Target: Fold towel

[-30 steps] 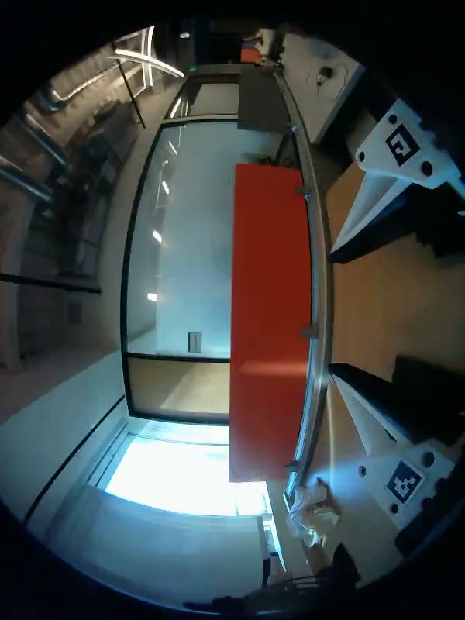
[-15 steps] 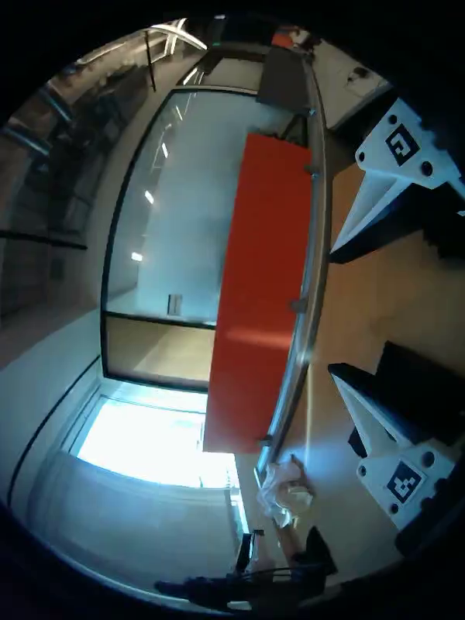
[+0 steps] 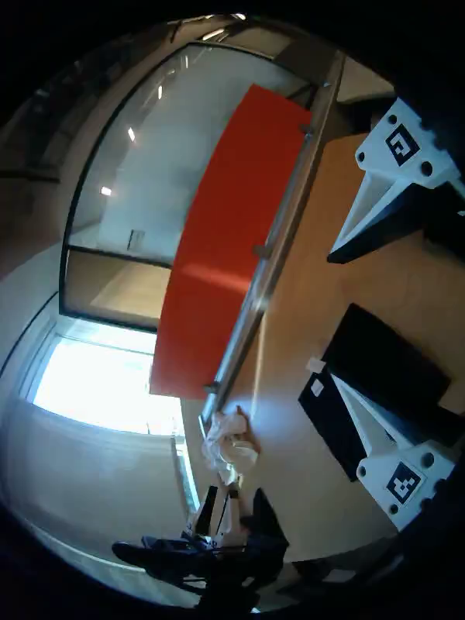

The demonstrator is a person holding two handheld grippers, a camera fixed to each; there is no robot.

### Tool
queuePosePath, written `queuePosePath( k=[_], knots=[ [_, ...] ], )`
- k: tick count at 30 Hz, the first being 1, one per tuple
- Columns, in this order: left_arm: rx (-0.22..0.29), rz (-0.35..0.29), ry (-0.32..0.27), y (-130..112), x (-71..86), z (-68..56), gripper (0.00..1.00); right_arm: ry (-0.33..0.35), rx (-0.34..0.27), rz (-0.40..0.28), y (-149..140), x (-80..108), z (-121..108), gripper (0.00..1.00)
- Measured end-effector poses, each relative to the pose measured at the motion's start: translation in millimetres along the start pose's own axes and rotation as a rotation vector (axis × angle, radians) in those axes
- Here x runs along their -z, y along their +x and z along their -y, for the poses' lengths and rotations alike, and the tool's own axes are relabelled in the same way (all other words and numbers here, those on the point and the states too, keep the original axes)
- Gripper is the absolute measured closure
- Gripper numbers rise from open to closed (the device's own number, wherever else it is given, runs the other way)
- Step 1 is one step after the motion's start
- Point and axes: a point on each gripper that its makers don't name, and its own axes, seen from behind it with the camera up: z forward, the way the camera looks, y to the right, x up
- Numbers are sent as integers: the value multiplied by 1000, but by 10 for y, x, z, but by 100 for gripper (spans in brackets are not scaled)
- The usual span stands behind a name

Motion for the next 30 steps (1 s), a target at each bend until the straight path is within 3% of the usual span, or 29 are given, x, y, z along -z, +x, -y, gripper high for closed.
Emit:
queuePosePath(
  k=[6,12,30],
  knots=[
    [-23,49,-44,-182,-38,-83,8,58,34,64,-179,-49,124,0],
    [-26,85,-68,-397,-70,-142,8,100,25,102,-330,-104,231,0],
    [-42,180,-112,-1067,-270,-312,7,158,31,183,-1010,-294,444,0]
  ],
)
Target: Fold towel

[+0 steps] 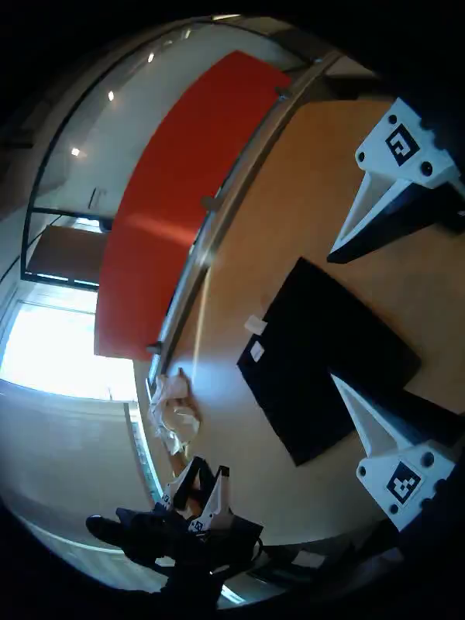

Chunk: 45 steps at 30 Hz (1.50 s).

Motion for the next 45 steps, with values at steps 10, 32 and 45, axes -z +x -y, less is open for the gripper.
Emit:
queuePosePath(
  k=[10,32,45],
  knots=[
    [-21,69,-25,-436,-193,-86,7,12,-3,35,-359,-220,119,0],
    [-66,249,-98,-1292,-437,-344,7,68,18,187,-1248,-406,362,0],
    [-72,321,-119,-1535,-473,-457,7,105,43,260,-1556,-463,504,2]
  ],
)
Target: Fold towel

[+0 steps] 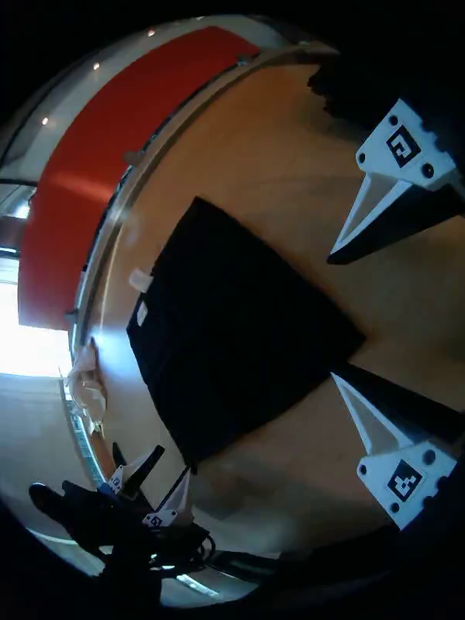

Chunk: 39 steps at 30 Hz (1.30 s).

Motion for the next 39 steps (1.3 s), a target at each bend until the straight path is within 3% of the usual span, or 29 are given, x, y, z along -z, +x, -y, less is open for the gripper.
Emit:
queuePosePath(
  k=[5,8,18,27,30,39],
  knots=[
    [13,15,3,-41,-23,-9,7,2,12,4,-21,-25,29,6],
    [11,25,-2,-67,-31,-34,8,14,16,10,-33,-34,54,15],
    [19,46,-3,-118,-52,-109,29,41,21,33,-72,-25,119,43],
    [35,53,7,-124,-48,-102,45,74,-7,35,-104,-25,203,65],
    [40,56,9,-129,-46,-91,48,82,-16,36,-111,-22,223,71],
    [47,65,19,-142,-31,-82,73,74,-33,37,-116,-33,235,80]
  ],
)
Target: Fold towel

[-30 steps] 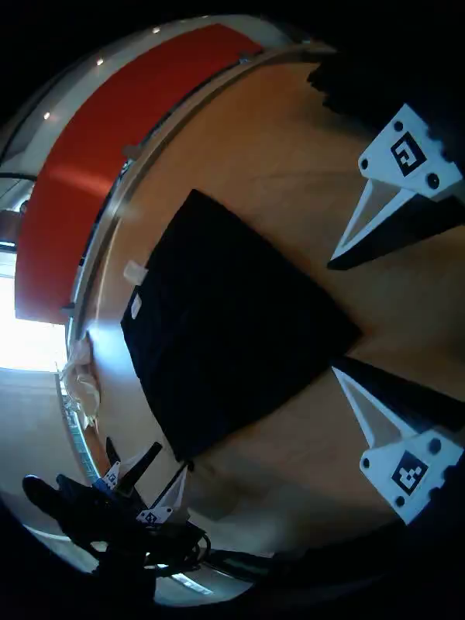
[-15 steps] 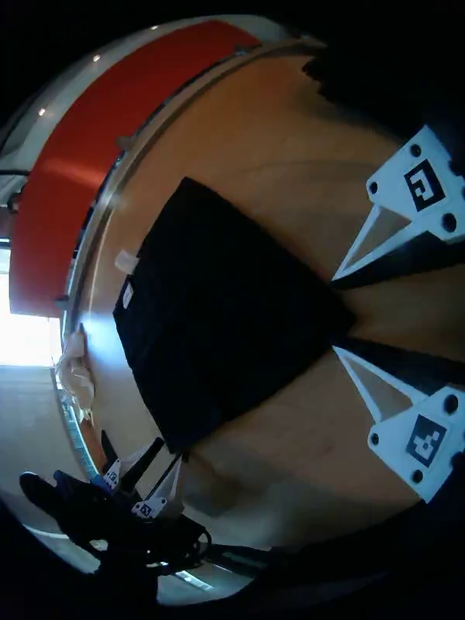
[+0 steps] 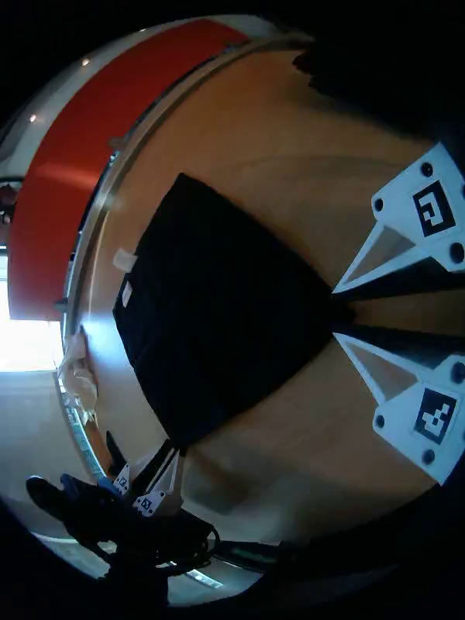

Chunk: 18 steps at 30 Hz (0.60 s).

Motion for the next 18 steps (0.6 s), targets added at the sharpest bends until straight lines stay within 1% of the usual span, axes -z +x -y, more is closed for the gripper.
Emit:
queuePosePath(
  k=[3,9,13,15,18],
  knots=[
    [5,1,4,-6,3,6,80,-13,-14,0,0,3,-28,82],
    [20,-2,5,-3,9,-3,83,-16,-31,-2,6,20,-23,86],
    [9,-4,-9,-3,10,-48,85,-21,-31,-1,2,24,-24,87],
    [2,-4,-13,-4,11,-68,89,-22,-35,-1,0,26,-28,87],
    [0,-6,-8,12,18,-71,90,-21,-43,-6,11,32,-34,87]
  ],
)
